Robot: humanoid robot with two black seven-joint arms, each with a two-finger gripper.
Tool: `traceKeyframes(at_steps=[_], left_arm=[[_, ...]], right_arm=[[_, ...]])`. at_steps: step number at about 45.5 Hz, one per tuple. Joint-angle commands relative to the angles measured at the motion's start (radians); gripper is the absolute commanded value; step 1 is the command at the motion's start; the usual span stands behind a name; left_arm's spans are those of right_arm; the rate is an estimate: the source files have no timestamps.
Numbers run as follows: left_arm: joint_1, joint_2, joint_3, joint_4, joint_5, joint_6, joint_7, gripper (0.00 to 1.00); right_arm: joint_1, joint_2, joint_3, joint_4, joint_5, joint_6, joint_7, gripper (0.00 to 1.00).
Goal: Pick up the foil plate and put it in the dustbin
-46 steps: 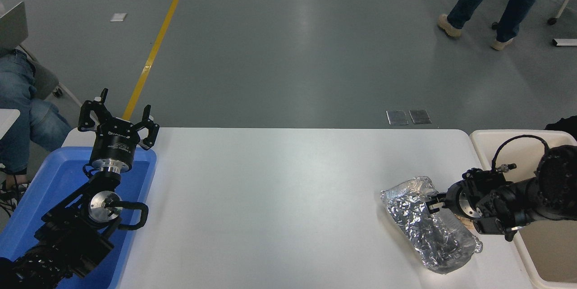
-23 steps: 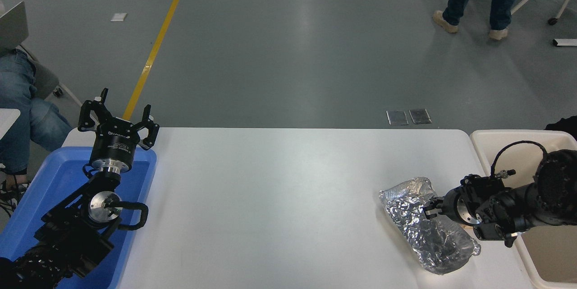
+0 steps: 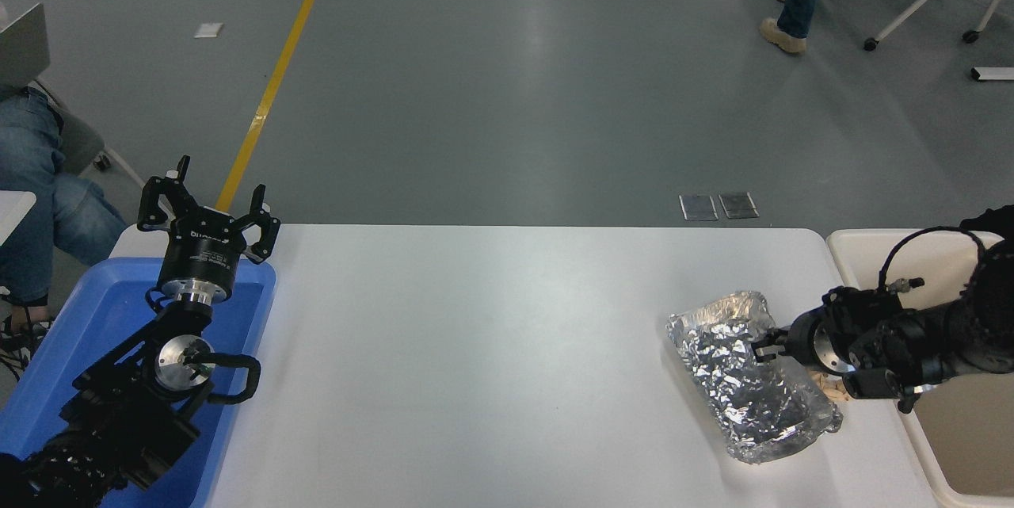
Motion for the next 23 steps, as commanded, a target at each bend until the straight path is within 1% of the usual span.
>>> traceKeyframes(at_steps=[1,13,23], left_arm=[[0.000,0.000,0.000,0.000,0.000,0.000,0.000,0.99],[0.000,0.000,0.000,0.000,0.000,0.000,0.000,0.99],[0.000,0.000,0.000,0.000,0.000,0.000,0.000,0.99]], right_arm=[[0.208,-0.080,0.003,0.166,0.000,0.023,0.005,0.00],[0.453,-0.172,0.029,0.286,0.003,0.112,0.005,0.00],[0.622,-0.289,0.164,0.281,0.012,0.334,0.003,0.00]])
